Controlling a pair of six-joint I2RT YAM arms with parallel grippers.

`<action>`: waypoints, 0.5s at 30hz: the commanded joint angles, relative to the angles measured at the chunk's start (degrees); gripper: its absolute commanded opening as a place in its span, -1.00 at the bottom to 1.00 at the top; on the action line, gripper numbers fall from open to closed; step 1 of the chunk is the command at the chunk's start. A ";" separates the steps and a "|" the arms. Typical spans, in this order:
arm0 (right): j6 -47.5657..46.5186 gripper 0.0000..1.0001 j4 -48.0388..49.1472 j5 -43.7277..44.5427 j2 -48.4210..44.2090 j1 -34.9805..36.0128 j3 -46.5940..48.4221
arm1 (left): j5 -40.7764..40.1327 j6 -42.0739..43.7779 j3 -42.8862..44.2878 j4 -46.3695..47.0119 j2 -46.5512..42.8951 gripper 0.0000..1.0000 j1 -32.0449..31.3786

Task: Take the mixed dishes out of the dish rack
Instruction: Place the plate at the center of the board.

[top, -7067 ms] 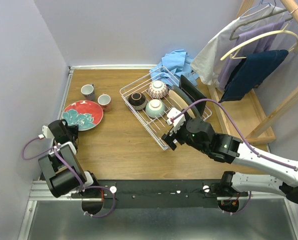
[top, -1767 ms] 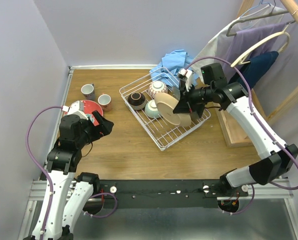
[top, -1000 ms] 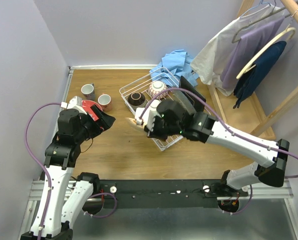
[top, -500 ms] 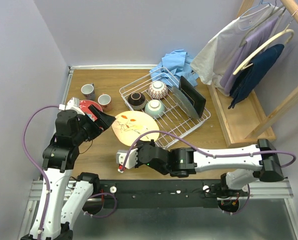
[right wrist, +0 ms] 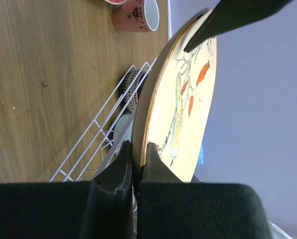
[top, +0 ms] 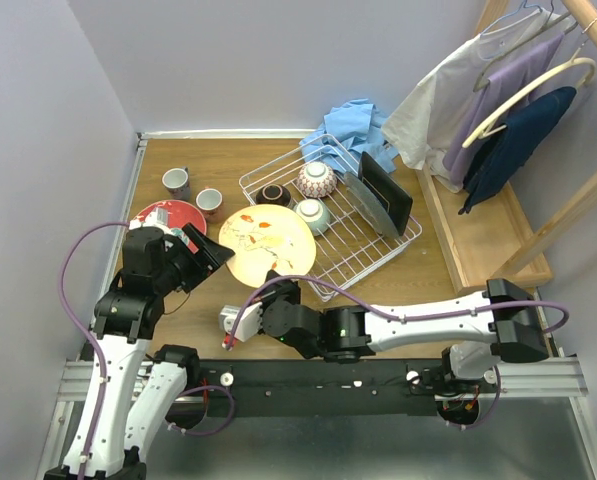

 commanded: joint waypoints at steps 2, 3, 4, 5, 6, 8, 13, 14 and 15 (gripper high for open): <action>-4.86 -0.99 6.63 6.86 2.85 1.48 2.05 | 2.72 -1.96 -2.14 1.82 -1.20 0.58 -0.34; -5.12 -0.99 6.63 7.12 3.21 1.74 2.14 | 2.37 -2.05 -2.31 2.17 -1.38 0.57 -0.34; -5.21 -0.99 6.46 7.21 3.56 1.92 2.58 | 2.28 -2.23 -2.58 2.52 -1.29 0.55 -0.34; -5.30 -0.99 6.37 7.47 3.91 2.01 2.84 | 2.19 -2.23 -2.67 2.79 -1.38 0.53 -0.34; -5.30 -0.99 6.11 7.56 4.52 2.27 3.11 | 2.19 -2.23 -2.93 2.88 -1.47 0.52 -0.34; -5.74 -0.99 6.19 8.09 5.05 2.45 3.72 | 1.93 -2.32 -3.63 3.32 -1.47 0.46 -0.34; -6.44 -0.99 6.37 8.96 6.98 3.07 5.21 | 1.67 -2.58 -6.35 4.02 -1.82 0.36 -0.25; -6.53 -0.99 6.46 9.05 7.16 3.15 5.65 | 1.40 -2.58 -6.71 4.11 -1.99 0.34 -0.25; -6.44 -0.99 6.46 9.14 7.34 3.33 5.83 | 1.40 -2.32 -7.15 4.11 -2.00 0.33 -0.34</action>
